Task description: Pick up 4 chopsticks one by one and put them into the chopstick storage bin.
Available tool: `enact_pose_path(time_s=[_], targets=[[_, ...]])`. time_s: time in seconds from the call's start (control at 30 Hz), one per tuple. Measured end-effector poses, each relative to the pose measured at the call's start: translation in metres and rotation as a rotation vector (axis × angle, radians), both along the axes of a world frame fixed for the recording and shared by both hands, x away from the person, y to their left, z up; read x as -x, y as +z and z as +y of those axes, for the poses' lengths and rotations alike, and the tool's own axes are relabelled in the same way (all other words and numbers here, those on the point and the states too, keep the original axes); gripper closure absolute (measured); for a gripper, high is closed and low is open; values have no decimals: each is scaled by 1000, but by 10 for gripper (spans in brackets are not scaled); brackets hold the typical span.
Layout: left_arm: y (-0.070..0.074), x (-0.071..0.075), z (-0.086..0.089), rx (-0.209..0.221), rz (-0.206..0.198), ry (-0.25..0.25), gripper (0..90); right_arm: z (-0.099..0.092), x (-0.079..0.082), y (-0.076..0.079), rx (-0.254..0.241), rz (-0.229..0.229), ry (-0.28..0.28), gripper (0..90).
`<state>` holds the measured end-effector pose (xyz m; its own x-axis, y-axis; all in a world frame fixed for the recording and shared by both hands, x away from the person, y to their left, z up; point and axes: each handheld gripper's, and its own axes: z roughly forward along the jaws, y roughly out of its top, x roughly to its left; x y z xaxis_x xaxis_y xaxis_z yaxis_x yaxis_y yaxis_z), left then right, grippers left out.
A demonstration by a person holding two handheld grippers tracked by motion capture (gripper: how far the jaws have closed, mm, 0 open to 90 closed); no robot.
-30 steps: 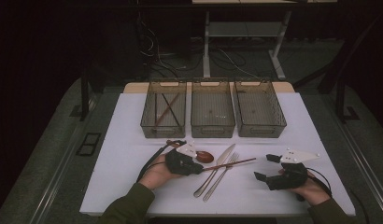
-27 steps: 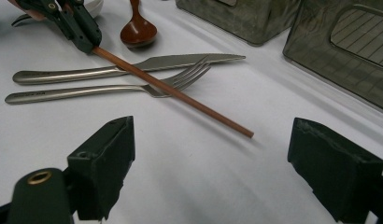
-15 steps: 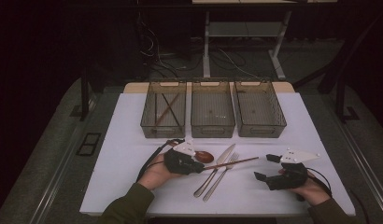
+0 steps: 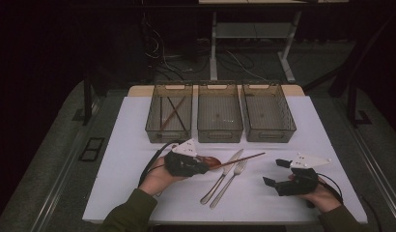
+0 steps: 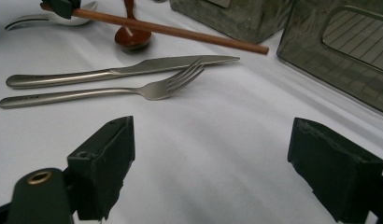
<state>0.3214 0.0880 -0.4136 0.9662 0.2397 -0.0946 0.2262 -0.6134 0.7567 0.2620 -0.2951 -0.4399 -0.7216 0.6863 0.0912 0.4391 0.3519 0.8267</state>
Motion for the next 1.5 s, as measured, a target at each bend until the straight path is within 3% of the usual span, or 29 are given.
enact_pose_path(time_s=[0.67,1.07,1.5], targets=[[23,-13,46,70,-37,173,829,1,-1,-2,13,9,4,146],[32,-19,75,76,-54,318,829,1,-1,-2,11,11,7,146],[38,-29,93,89,-70,450,829,1,-1,-2,10,11,8,146]])
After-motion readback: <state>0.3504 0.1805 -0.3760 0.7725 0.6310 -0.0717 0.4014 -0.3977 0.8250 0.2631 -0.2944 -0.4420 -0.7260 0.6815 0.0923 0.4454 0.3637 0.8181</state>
